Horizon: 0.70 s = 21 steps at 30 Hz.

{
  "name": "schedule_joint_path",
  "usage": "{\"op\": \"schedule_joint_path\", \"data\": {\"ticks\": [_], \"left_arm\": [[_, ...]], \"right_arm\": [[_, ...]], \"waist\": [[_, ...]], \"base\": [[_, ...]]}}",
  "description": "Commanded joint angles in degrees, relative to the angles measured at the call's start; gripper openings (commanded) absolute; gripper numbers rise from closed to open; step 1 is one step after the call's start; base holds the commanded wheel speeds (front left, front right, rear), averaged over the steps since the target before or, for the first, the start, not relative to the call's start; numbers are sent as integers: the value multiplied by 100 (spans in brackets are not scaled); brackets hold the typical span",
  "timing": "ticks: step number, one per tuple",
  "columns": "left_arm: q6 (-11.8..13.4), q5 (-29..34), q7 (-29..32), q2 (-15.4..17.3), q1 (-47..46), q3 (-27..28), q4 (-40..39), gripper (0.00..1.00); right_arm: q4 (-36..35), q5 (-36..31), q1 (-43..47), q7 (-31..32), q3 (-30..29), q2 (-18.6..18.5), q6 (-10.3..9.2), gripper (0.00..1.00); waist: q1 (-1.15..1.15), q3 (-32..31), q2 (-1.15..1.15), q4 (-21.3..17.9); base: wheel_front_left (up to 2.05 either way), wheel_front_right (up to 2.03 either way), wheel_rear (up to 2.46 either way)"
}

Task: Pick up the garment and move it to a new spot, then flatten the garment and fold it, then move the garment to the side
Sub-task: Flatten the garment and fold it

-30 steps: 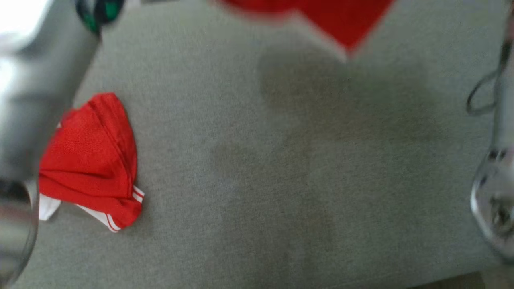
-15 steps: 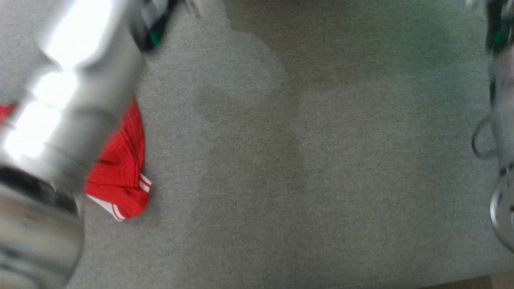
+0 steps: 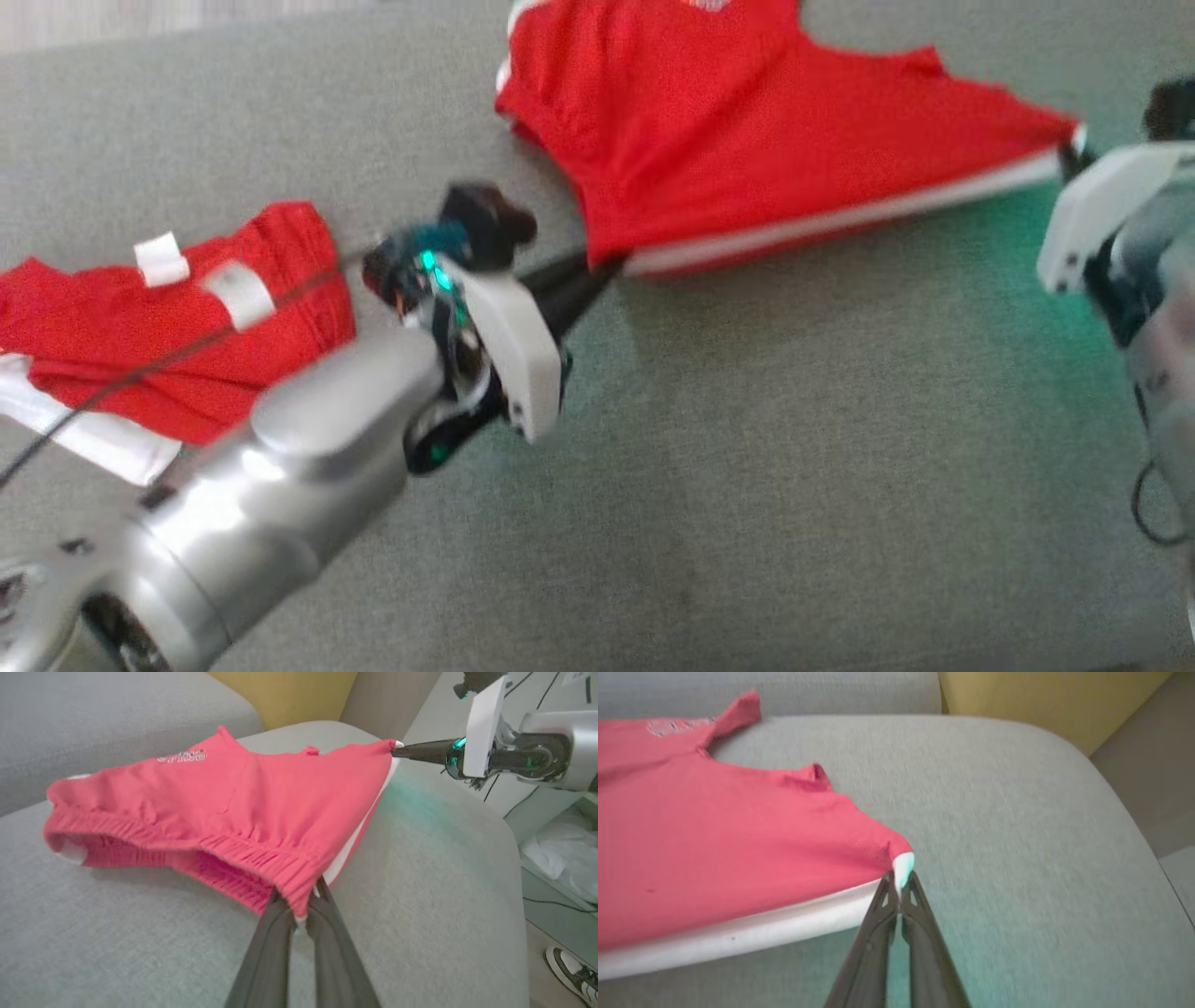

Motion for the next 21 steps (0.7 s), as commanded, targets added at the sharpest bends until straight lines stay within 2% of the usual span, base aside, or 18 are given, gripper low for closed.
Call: {"op": "schedule_joint_path", "data": {"ticks": [1,5,11,21], "left_arm": [[12,99,-16,244,-114,137,-115,0],[42,230,-19,211,232,23,-185,0],[275,242,-96,180,761,-28,-395,0],[617,238,-55,105,1477,-78,-1143,0]], "right_arm": [[-156,169,122,140,215,-181,-5,0],[-388,663,472,558,640,-399,-5,0],[-880,1329,1018,1107,1105,-759,-5,0],[-1754,2007,1775,1653,1149,-1445,-5,0]], "waist": [[1,-147,0,-24],[1,-366,0,-85],[1,-734,0,-289],[1,-1004,0,-408]], "base": [[0,0,0],[0,0,0],[0,0,0],[0,0,0]]}}
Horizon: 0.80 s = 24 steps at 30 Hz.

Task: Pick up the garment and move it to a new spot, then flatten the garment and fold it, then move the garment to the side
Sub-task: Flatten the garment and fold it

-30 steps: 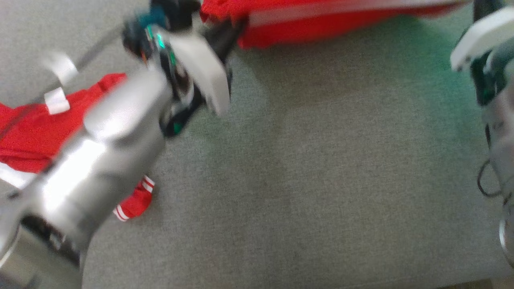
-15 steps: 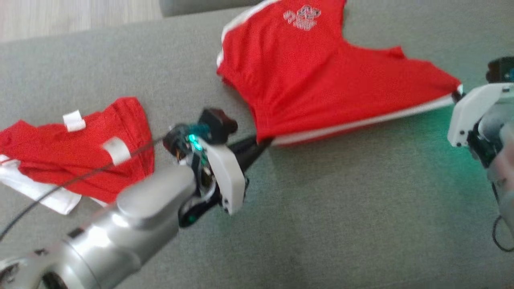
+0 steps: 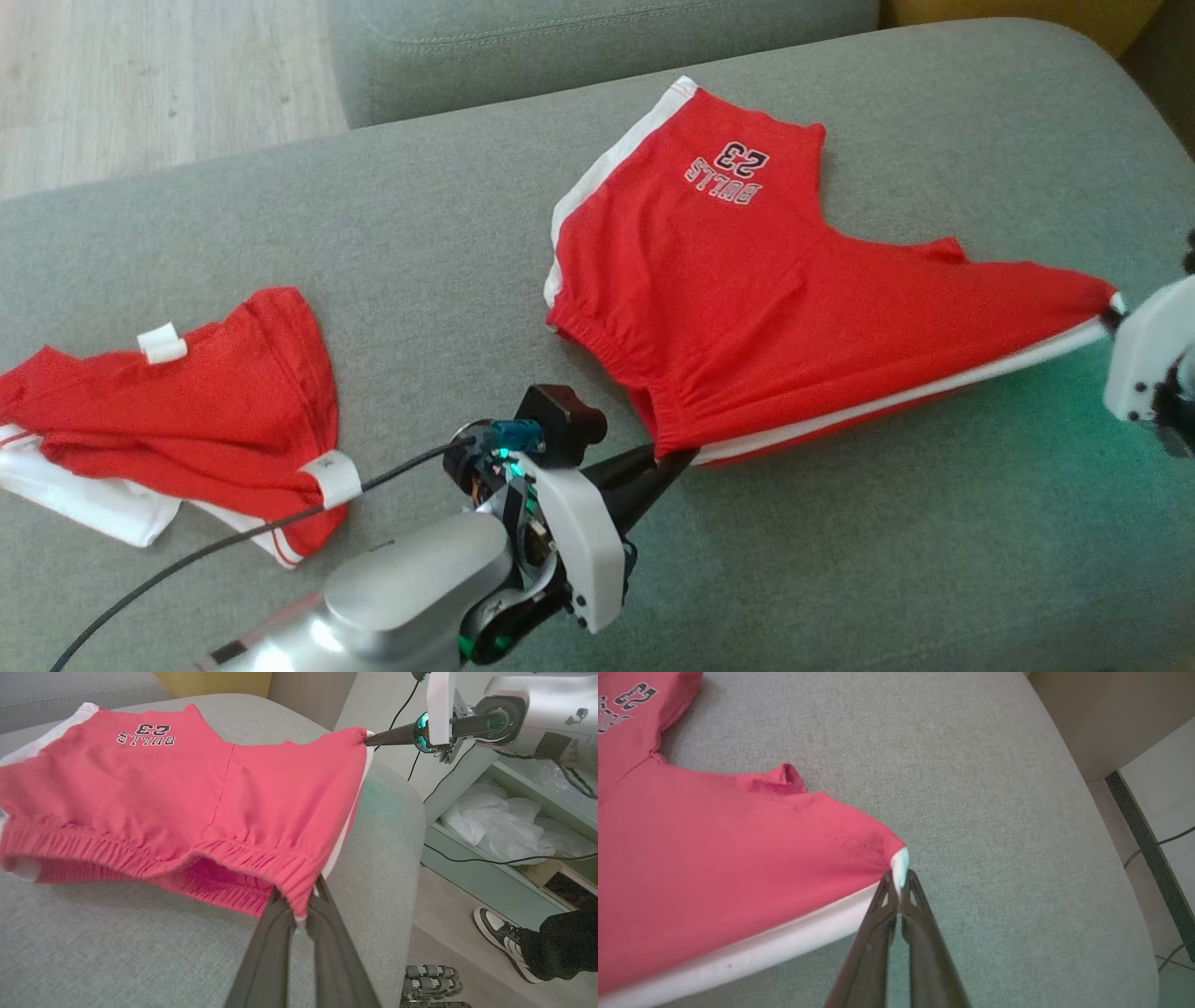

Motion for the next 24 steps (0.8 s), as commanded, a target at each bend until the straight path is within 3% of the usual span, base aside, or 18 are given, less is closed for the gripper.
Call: {"op": "schedule_joint_path", "data": {"ticks": [1,9,19,24], "left_arm": [[103,-14,-81,194,-150,223,-115,0],[378,-27,-281,214,-371,550,-135,0],[333,-274,-481,-31,-662,940,295,0],[318,-316,-630,-295,-838,1069,596,0]], "right_arm": [[-240,22,-20,-54,-95,-387,-13,0],[-710,-131,-317,-305,-875,-214,-13,0],[-738,-618,-1058,-398,-1791,385,-13,0],[-497,-1285,-1586,-586,-2134,635,-13,0]], "waist": [[2,22,0,19],[2,308,0,254],[2,685,0,779],[2,1005,0,1064]], "base": [[0,0,0],[0,0,0],[0,0,0],[0,0,0]]}}
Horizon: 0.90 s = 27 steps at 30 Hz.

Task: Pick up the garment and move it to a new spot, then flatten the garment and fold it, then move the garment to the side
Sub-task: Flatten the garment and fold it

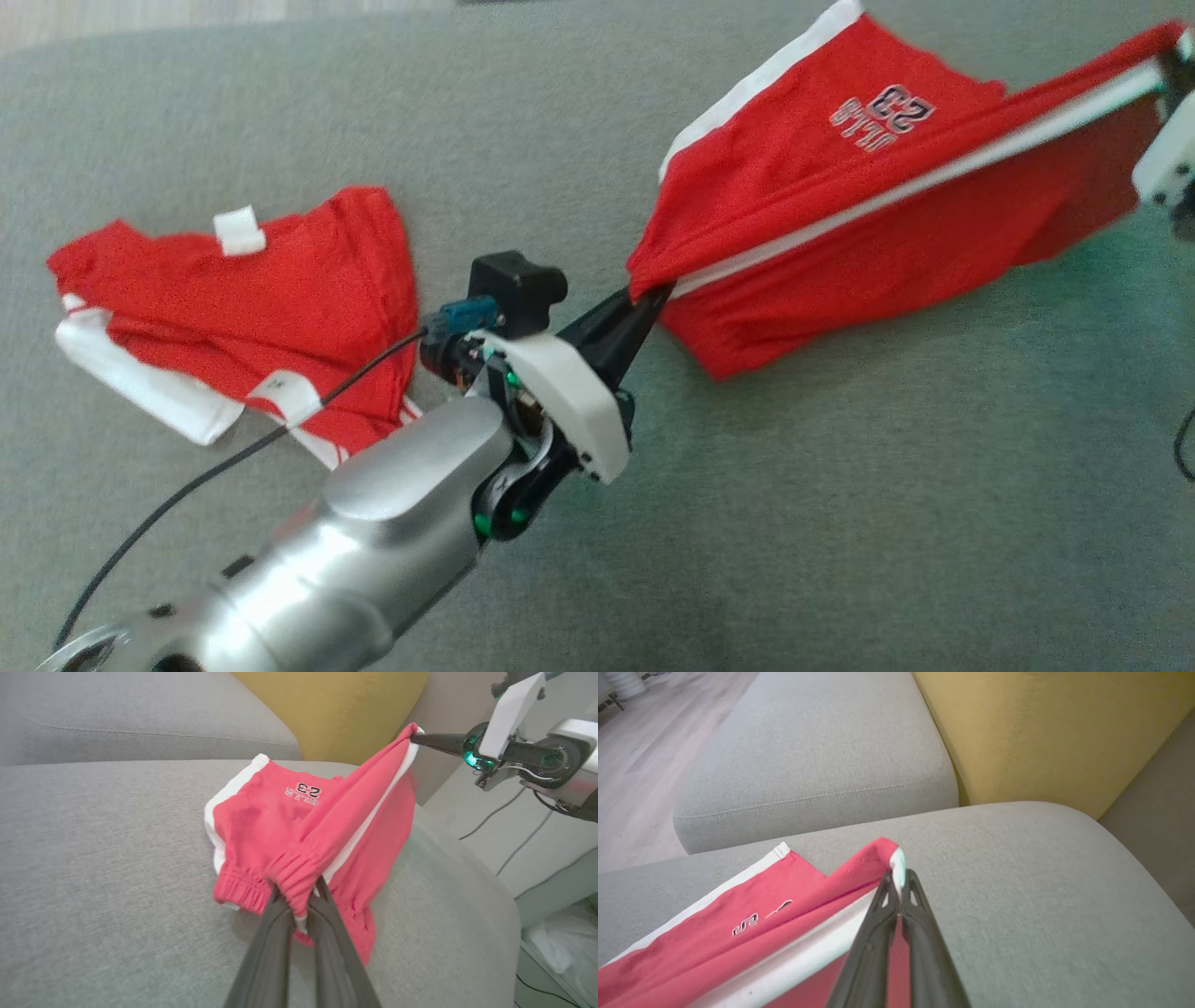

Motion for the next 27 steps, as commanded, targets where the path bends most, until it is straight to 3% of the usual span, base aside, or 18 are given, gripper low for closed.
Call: {"op": "schedule_joint_path", "data": {"ticks": [1,13,24,25,26,27], "left_arm": [[4,-20,-93,104,-266,264,-24,0],[-222,91,-306,-459,-935,357,653,0],[-421,91,-435,-765,-1159,292,1072,0],[-428,65,-428,-783,-1166,297,1109,0],[-438,53,-430,-798,-1178,295,1138,9],[-443,46,-441,-812,-1188,293,1170,46]], "right_arm": [[-142,-100,-273,-94,-61,-112,-15,0],[602,-1198,-1336,-510,-813,177,-15,0],[1143,-1663,-1853,-780,-1263,177,-15,0],[1170,-1693,-1900,-816,-1304,177,-15,42],[1208,-1702,-1949,-837,-1370,172,-15,100],[1239,-1736,-1990,-867,-1408,165,-15,100]], "waist": [[-1,212,0,203],[-1,938,0,806],[-1,1300,0,1076],[-1,1321,0,1089],[-1,1343,0,1104],[-1,1356,0,1115]], "base": [[0,0,0],[0,0,0],[0,0,0],[0,0,0],[0,0,0],[0,0,0]]}}
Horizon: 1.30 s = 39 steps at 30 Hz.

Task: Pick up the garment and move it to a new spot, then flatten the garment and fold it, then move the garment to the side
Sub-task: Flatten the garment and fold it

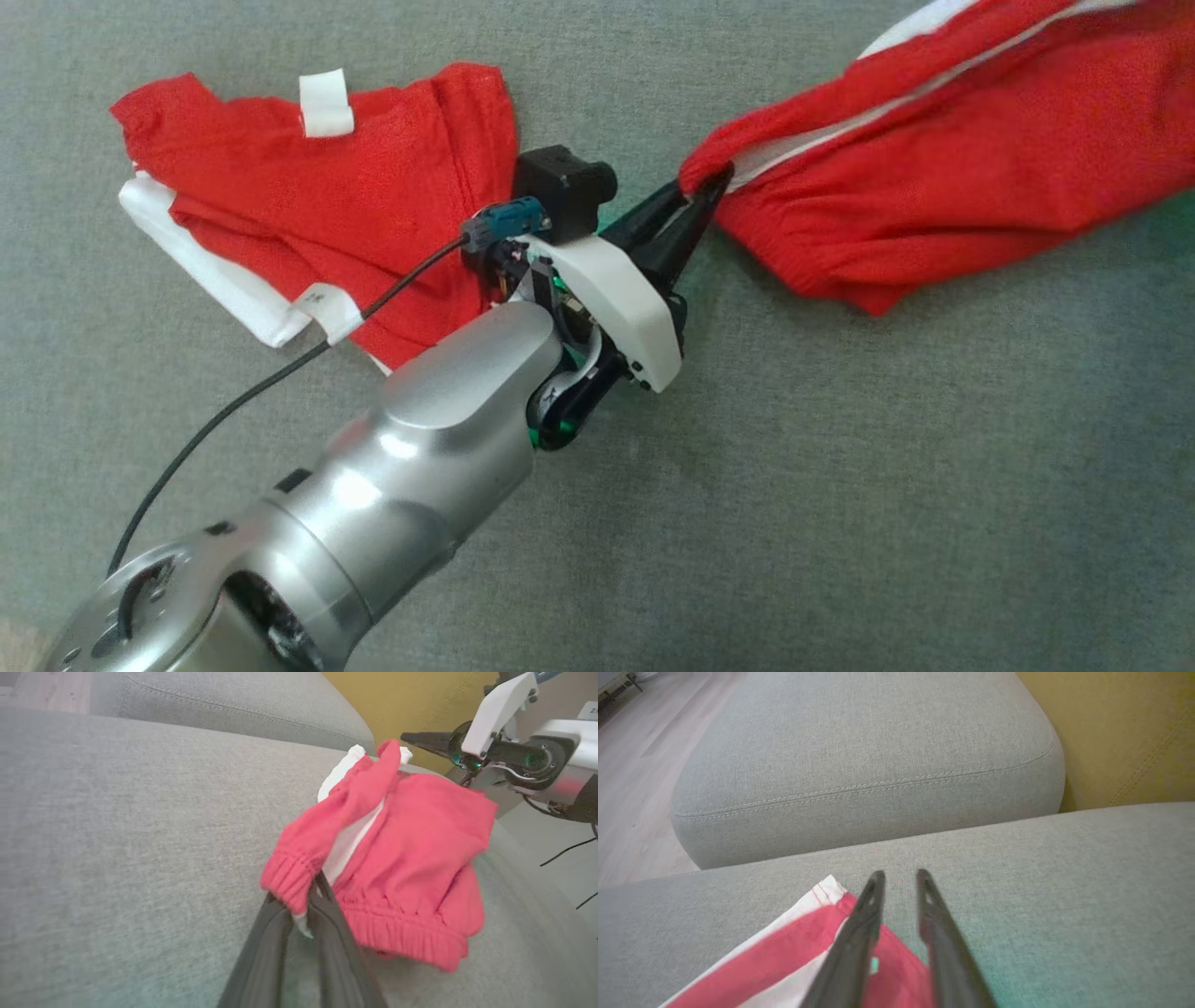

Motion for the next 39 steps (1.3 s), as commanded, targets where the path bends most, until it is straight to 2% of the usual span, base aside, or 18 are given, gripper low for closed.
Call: {"op": "schedule_joint_path", "data": {"ticks": [1,8,13,17,22,27,31,35,39], "left_arm": [[14,-38,-65,85,-207,145,-12,100],[93,-45,-258,46,-188,177,252,100],[172,-39,-428,104,-128,237,380,100],[343,5,-662,249,-30,381,409,100],[801,234,-872,558,174,859,186,100],[1377,1089,-885,1009,711,1870,-727,100],[1698,1839,-886,1263,1468,2528,-1440,100],[1791,2262,-886,1336,2283,2918,-1769,100],[1755,2475,-887,1292,2920,3175,-1799,100]], "right_arm": [[-146,-110,-299,-143,-50,-62,-14,100],[-25,-306,-340,-582,-369,-26,-14,100],[65,-204,-257,-1030,-310,78,-14,100],[80,31,-55,-1502,77,257,-14,100],[-93,636,441,-1922,990,540,-14,100],[-1001,1611,1295,-2189,1997,485,-14,100],[-1913,2294,2184,-2264,2404,224,-14,100],[-2781,2577,3109,-2299,2510,179,-14,100],[-3522,2245,4049,-2317,2500,271,-14,100]], "waist": [[-1,37,0,37],[-1,-107,0,-36],[-1,-370,0,-203],[-1,-689,0,-366],[-1,-1090,0,-575],[-1,-1398,0,-779],[-1,-1623,0,-896],[-1,-1839,0,-973],[-1,-2018,0,-1008]], "base": [[0,0,0],[0,0,0],[0,0,0],[0,0,0],[0,0,0],[0,0,0],[0,0,0],[0,0,0],[0,0,0]]}}
